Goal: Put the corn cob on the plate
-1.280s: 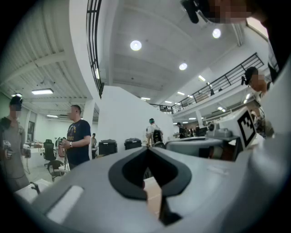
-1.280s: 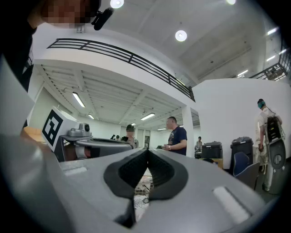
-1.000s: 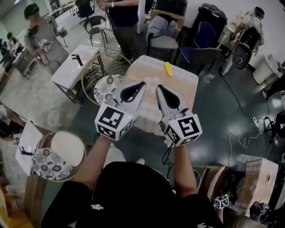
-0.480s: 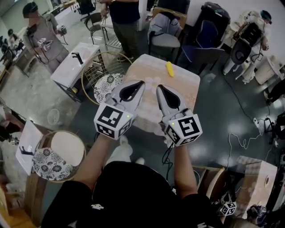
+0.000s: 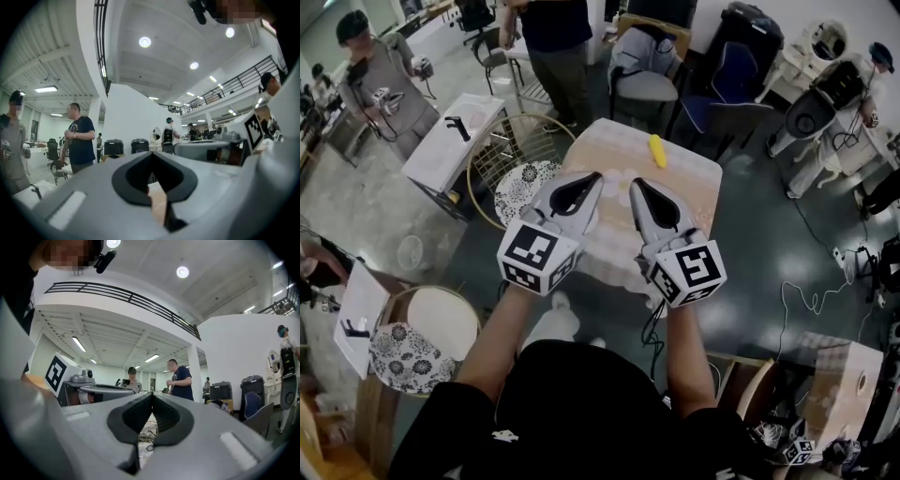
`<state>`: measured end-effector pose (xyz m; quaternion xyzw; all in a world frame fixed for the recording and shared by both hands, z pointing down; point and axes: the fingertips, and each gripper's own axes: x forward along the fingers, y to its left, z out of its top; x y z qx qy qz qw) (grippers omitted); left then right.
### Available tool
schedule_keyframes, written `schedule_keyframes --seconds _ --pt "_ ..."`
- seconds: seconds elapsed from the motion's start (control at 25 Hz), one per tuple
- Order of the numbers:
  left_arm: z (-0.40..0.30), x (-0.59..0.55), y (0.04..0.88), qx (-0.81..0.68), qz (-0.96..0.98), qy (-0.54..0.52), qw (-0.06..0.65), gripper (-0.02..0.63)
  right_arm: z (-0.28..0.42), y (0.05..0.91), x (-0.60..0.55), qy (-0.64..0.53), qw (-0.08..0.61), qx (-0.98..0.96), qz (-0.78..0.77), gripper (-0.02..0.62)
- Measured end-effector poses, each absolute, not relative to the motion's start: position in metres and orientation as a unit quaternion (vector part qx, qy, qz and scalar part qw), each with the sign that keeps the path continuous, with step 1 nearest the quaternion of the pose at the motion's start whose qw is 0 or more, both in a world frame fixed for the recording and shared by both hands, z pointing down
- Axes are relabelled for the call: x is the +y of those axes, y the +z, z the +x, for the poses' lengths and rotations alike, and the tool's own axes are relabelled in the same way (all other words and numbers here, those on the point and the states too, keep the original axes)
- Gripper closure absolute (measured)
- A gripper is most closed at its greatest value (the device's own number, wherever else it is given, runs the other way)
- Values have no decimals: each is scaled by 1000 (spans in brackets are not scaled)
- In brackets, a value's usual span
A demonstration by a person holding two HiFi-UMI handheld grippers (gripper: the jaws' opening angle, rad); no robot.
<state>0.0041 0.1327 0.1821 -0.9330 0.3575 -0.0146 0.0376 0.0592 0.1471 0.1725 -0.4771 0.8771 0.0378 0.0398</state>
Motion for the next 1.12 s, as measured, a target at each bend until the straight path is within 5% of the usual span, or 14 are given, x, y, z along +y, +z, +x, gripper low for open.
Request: schedule_keyframes --seconds 1.12 --pt "-14 -13 195 318 -948 -21 18 601 43 184 4 22 31 854 -518 595"
